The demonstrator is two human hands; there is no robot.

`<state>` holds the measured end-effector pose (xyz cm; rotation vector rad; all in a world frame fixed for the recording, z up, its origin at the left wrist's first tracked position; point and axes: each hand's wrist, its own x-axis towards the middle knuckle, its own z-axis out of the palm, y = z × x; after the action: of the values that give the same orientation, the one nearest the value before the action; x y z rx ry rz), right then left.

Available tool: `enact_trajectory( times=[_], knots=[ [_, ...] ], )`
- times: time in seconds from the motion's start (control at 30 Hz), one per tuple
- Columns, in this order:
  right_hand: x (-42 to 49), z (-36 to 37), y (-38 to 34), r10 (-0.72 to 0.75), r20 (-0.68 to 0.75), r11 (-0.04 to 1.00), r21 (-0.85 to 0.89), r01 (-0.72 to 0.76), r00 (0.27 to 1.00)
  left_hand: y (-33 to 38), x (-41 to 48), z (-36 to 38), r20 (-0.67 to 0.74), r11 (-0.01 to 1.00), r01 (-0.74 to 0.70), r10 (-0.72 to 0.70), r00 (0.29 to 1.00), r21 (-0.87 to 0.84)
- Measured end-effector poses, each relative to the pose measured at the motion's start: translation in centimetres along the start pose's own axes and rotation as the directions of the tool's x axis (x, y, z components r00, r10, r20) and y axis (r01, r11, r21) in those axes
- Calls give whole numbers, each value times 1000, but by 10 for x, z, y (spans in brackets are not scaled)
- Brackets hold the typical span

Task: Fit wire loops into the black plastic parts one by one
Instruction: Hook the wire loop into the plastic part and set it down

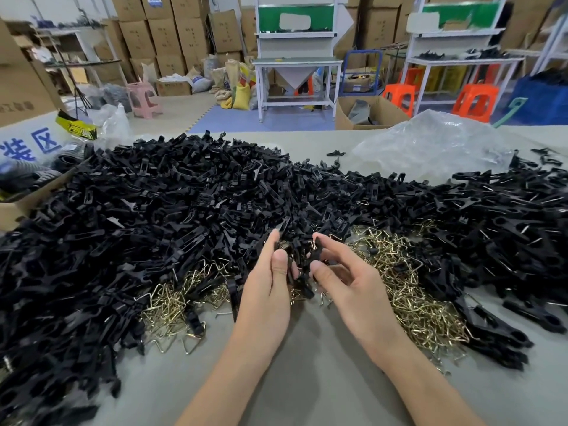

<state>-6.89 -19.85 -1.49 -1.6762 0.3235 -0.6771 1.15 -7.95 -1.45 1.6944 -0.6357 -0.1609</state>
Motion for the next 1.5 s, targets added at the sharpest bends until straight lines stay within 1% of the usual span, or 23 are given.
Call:
enact_trajectory(
  times=[0.2, 0.37, 0.5, 0.7, 0.8, 1.03, 1.2, 1.33, 1.5],
  knots=[
    [-2, 0, -3, 27, 57, 999, 17, -28, 998, 1, 2, -3, 40, 999, 27, -26, 999, -29],
    [-3, 1, -1, 41, 71, 999, -29, -39, 997, 3, -1, -1, 131, 998, 60, -56, 990, -26],
    [-2, 1, 0, 45, 71, 999, -25, -44, 996, 2, -3, -1, 116, 999, 46, -44, 992, -18],
    [-1, 0, -1, 60, 65, 998, 21, -62, 996, 4, -1, -2, 57, 999, -20, 21, 998, -29],
    [-1, -1, -1, 68, 61, 997, 32, -70, 996, 7, -2, -2, 84, 999, -31, 34, 996, -34],
    [-1, 0, 0, 60, 54, 997, 36, -62, 997, 6, 1, -4, 53, 998, -19, 22, 998, -62],
    [-1, 0, 1, 58, 57, 997, 41, -60, 997, 6, 1, -4, 92, 997, -14, 21, 996, -75],
    [0, -1, 0, 54, 66, 998, 20, -55, 996, 4, 1, -6, 9, 988, 16, -15, 1000, -150],
    [1, -6, -6, 42, 39, 986, 159, -47, 998, 6, 0, -2, 23, 984, -33, 38, 999, -174]
  ],
)
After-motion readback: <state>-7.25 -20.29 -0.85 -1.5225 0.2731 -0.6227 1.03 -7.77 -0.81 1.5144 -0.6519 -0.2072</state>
